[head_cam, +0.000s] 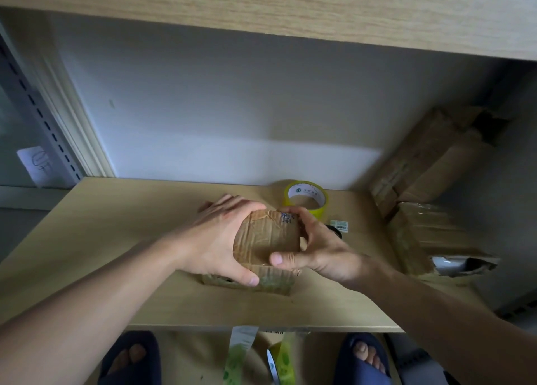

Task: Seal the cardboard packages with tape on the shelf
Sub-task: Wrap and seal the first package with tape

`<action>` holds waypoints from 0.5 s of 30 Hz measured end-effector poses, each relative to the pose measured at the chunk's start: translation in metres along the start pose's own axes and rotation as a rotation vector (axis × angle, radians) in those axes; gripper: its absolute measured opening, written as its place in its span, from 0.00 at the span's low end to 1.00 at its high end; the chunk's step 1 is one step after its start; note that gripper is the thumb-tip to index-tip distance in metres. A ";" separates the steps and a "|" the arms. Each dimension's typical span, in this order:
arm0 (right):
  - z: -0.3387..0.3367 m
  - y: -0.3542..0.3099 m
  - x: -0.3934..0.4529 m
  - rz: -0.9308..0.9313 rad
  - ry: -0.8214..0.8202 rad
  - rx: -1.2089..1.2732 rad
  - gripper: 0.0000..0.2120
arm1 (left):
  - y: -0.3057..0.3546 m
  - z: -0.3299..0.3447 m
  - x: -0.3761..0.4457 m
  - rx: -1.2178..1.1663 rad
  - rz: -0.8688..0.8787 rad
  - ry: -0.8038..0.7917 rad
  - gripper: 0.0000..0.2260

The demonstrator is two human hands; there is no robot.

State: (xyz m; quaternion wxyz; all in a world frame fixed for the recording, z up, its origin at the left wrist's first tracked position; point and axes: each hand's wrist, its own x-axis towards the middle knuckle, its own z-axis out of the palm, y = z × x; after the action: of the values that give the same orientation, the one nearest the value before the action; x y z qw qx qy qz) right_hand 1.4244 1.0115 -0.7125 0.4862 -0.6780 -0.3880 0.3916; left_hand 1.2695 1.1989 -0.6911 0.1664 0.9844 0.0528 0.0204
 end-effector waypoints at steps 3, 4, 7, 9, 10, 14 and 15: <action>-0.004 0.004 0.012 -0.032 0.073 -0.016 0.30 | 0.000 0.000 0.000 0.000 -0.001 -0.008 0.51; -0.004 0.004 0.015 -0.044 0.082 -0.024 0.27 | 0.000 0.000 0.000 0.000 -0.005 -0.007 0.51; -0.003 0.004 0.024 -0.094 0.109 -0.021 0.17 | 0.000 0.001 0.001 0.005 -0.020 -0.007 0.51; -0.002 0.002 0.028 -0.108 0.170 -0.081 0.13 | 0.000 0.001 0.001 0.013 -0.029 0.003 0.51; -0.002 0.002 0.031 -0.119 0.200 -0.126 0.13 | 0.000 0.001 0.001 0.017 -0.030 0.010 0.51; 0.001 0.005 0.036 -0.190 0.315 -0.289 0.13 | 0.001 0.002 0.002 0.030 -0.049 0.019 0.51; 0.001 0.005 0.036 -0.199 0.337 -0.336 0.12 | 0.001 0.002 0.002 0.032 -0.053 0.020 0.51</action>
State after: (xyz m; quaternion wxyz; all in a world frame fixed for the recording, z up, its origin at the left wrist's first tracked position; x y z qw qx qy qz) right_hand 1.4380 1.0433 -0.7231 0.4608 -0.7632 -0.4261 0.1535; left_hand 1.2715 1.1969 -0.6928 0.1507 0.9849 0.0810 0.0249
